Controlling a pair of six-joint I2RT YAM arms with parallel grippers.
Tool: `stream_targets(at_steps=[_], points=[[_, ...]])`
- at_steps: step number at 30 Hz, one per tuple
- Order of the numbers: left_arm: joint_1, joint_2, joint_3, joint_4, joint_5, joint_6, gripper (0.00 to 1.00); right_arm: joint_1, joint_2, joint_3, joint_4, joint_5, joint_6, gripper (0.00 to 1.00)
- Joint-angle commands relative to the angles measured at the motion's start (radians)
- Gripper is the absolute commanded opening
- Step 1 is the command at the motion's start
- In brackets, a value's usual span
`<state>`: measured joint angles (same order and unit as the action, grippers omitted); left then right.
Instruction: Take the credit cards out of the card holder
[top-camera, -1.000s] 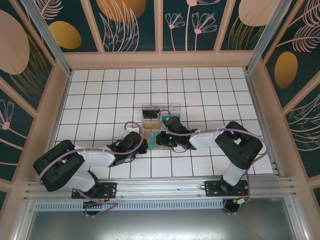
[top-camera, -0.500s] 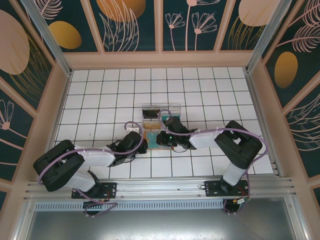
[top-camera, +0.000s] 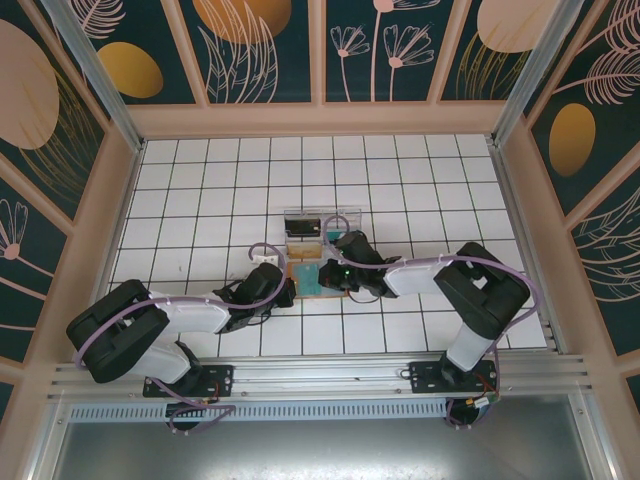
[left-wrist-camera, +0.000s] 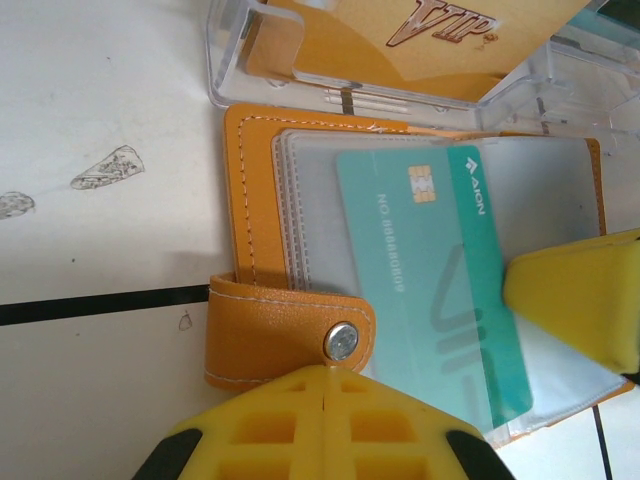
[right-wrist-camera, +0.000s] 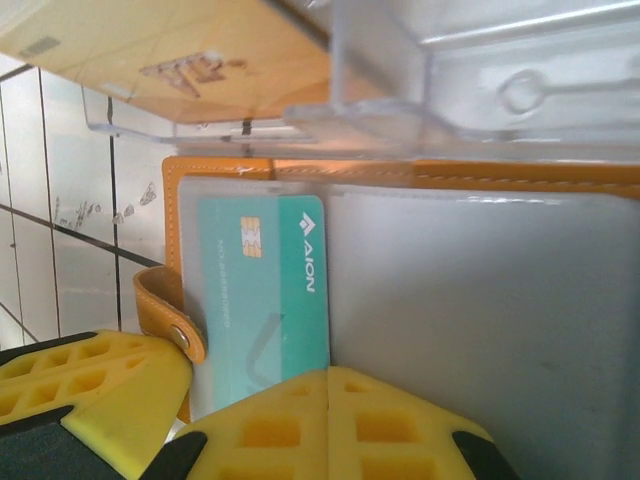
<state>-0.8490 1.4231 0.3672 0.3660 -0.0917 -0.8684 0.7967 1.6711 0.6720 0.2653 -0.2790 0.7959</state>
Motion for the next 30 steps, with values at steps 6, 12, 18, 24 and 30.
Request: stream_targets(at_steps=[6,12,18,24,30], points=[[0.000,0.004,-0.025,-0.067,-0.003,-0.012,0.01,-0.025,-0.058,-0.035,-0.037,0.015,-0.025,0.00],[-0.001,0.011,-0.019,-0.064,0.004,-0.009,0.01,-0.020,-0.043,-0.031,-0.006,0.001,-0.022,0.15],[-0.001,0.012,-0.018,-0.063,0.008,-0.007,0.01,-0.019,0.000,-0.023,0.024,-0.015,-0.014,0.15],[0.000,0.011,-0.014,-0.064,0.011,-0.004,0.01,-0.013,0.019,-0.009,0.028,-0.022,-0.012,0.14],[-0.001,0.009,-0.013,-0.072,0.005,-0.003,0.01,-0.024,-0.016,-0.032,0.012,0.000,-0.015,0.01]])
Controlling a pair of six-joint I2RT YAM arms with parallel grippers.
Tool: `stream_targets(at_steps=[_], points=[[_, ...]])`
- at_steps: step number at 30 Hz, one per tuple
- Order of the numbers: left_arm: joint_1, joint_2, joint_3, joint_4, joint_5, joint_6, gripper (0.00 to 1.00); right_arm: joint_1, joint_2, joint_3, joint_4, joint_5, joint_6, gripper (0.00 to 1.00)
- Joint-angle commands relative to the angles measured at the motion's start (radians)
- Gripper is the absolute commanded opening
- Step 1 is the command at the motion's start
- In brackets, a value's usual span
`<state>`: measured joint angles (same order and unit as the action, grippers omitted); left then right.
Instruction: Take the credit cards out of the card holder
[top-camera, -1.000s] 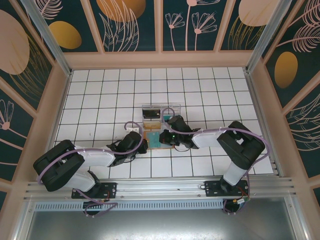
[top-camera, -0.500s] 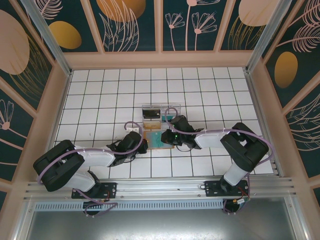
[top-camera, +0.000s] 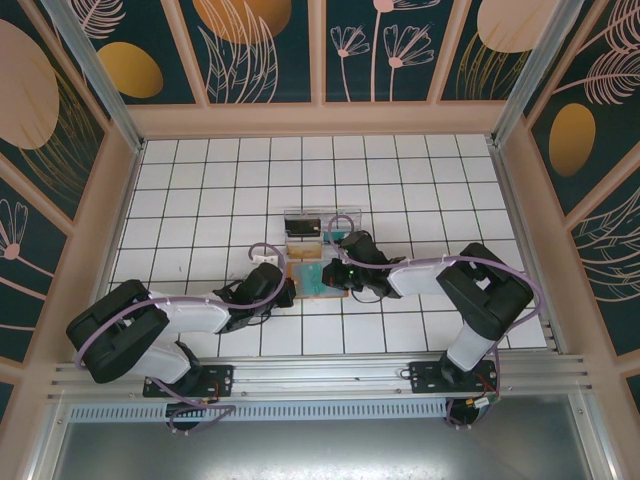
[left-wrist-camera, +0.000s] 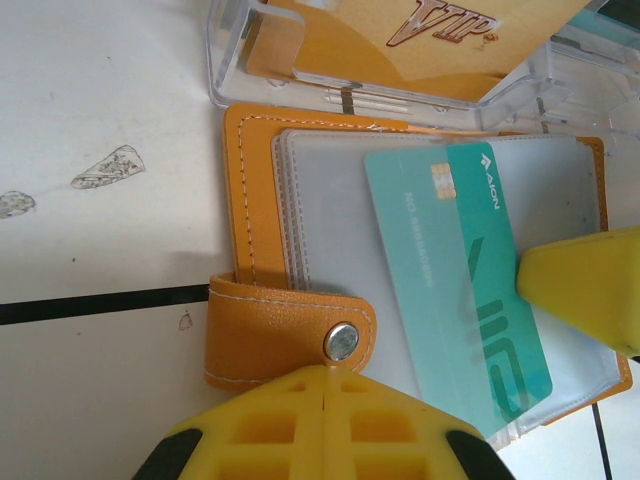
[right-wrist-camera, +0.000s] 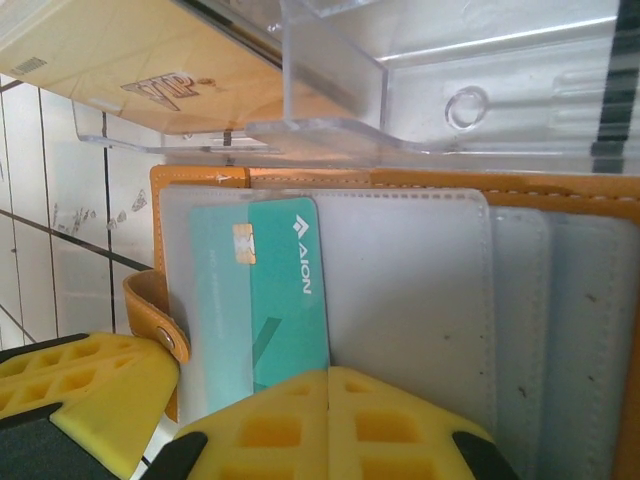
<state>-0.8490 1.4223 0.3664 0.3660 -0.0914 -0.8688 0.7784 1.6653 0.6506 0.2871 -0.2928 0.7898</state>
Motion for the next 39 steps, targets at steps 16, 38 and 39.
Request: stream_targets(at_steps=[16,38,39], points=[[-0.001,-0.006,-0.014,-0.090,-0.007,0.000,0.01,-0.100,-0.251,-0.165,-0.060,0.044,-0.044,0.00],[-0.001,-0.249,-0.071,0.006,-0.001,0.022,0.95,-0.037,-0.474,0.146,-0.451,0.256,-0.789,0.00],[-0.001,-0.270,-0.079,0.007,-0.004,0.022,0.99,-0.033,-0.473,0.155,-0.450,0.257,-0.846,0.00]])
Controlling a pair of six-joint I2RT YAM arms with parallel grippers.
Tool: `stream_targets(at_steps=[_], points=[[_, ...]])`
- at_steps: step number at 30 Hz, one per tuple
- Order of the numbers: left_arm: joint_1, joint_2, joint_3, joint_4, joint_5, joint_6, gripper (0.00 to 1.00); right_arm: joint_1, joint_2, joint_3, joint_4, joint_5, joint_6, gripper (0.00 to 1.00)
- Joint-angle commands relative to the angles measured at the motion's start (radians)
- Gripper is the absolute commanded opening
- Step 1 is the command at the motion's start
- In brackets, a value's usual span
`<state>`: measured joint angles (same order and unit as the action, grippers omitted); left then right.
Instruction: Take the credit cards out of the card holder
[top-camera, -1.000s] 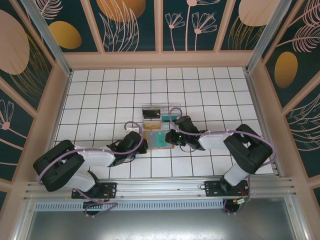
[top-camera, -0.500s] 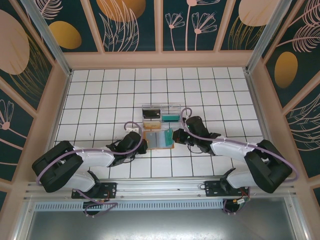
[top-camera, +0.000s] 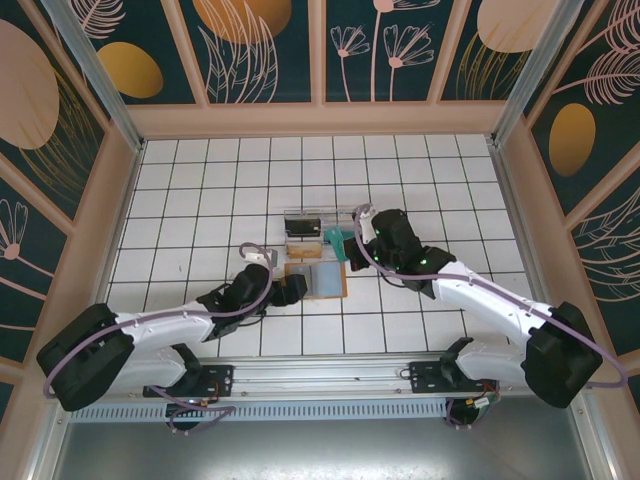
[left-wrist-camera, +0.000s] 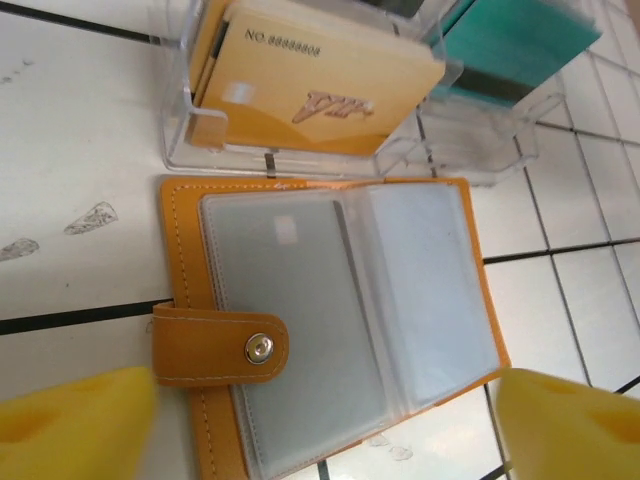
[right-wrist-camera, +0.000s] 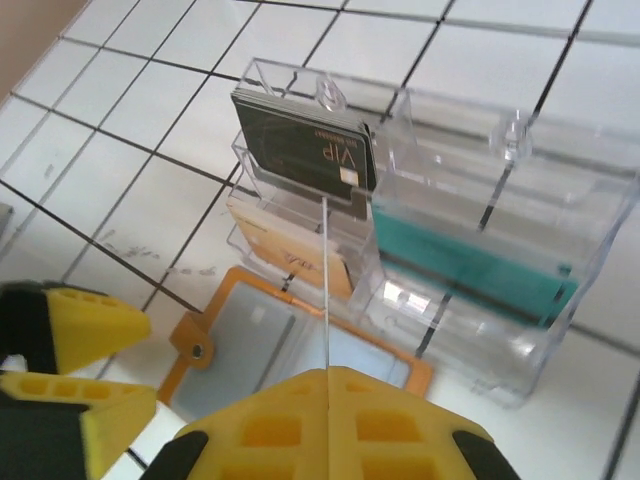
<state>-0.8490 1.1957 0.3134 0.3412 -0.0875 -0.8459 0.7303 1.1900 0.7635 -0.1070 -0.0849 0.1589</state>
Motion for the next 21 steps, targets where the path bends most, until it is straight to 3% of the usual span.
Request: stream_targets(at_steps=[1,15,21], points=[[0.000,-0.064,-0.036,0.031,-0.011,-0.002,0.99,0.018,0.002,0.046,-0.054,0.050,-0.267,0.00],[0.000,-0.427,-0.176,-0.054,-0.106,-0.013,0.99,0.060,0.163,0.129,-0.076,0.235,-0.958,0.00],[-0.001,-0.486,-0.195,-0.086,-0.124,-0.019,0.99,0.082,0.215,0.141,-0.057,0.272,-1.075,0.00]])
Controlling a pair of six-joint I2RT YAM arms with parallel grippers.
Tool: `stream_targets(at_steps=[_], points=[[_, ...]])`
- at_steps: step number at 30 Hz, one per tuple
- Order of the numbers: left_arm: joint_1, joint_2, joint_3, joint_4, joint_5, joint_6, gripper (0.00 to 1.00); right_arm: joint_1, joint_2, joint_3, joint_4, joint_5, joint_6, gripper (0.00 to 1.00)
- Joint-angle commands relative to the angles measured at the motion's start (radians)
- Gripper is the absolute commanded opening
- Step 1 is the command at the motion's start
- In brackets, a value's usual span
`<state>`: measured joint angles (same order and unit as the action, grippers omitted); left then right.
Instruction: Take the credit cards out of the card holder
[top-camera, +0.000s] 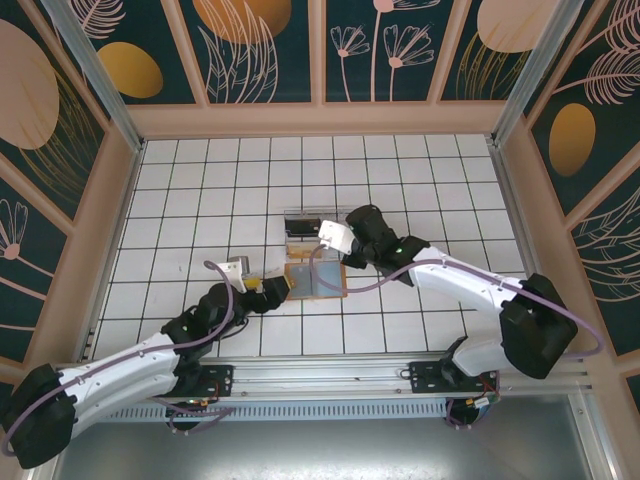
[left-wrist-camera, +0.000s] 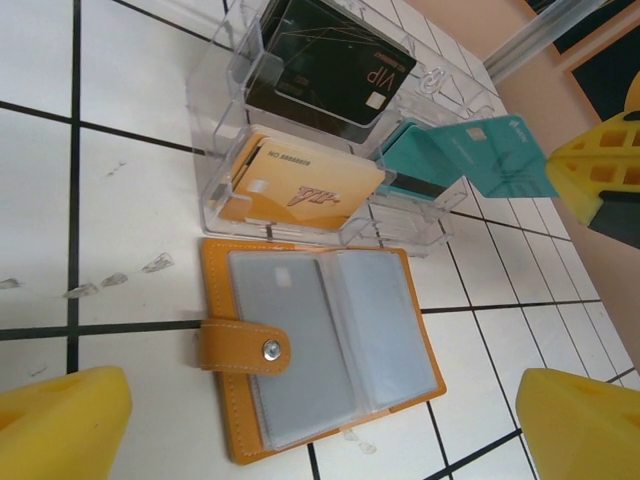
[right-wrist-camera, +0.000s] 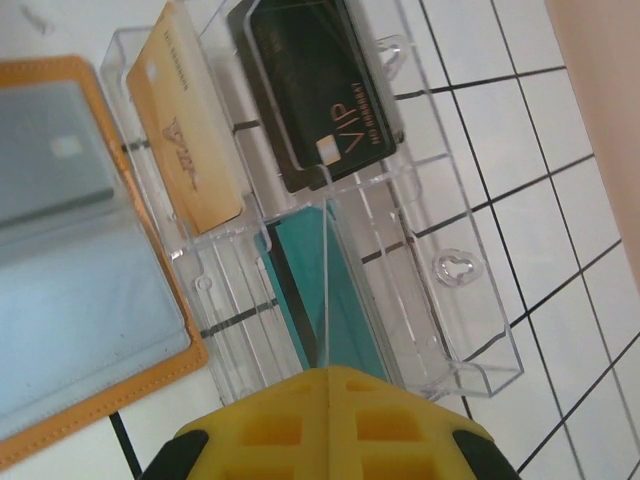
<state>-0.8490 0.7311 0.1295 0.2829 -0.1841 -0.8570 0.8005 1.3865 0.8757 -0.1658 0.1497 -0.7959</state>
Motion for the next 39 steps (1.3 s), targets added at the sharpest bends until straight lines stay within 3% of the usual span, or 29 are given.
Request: stream_targets(at_steps=[1,14,39], points=[[-0.001,-0.024,-0.013,-0.028,-0.028,-0.008,0.98,0.014,0.028,0.034,-0.002,0.041,-0.130,0.00],[0.000,-0.028,-0.017,-0.026,-0.029,-0.008,0.99,0.028,0.123,0.043,0.063,0.153,-0.251,0.00],[0.000,-0.039,-0.031,-0.035,-0.045,-0.011,0.99,0.018,0.177,0.067,0.058,0.120,-0.197,0.00]])
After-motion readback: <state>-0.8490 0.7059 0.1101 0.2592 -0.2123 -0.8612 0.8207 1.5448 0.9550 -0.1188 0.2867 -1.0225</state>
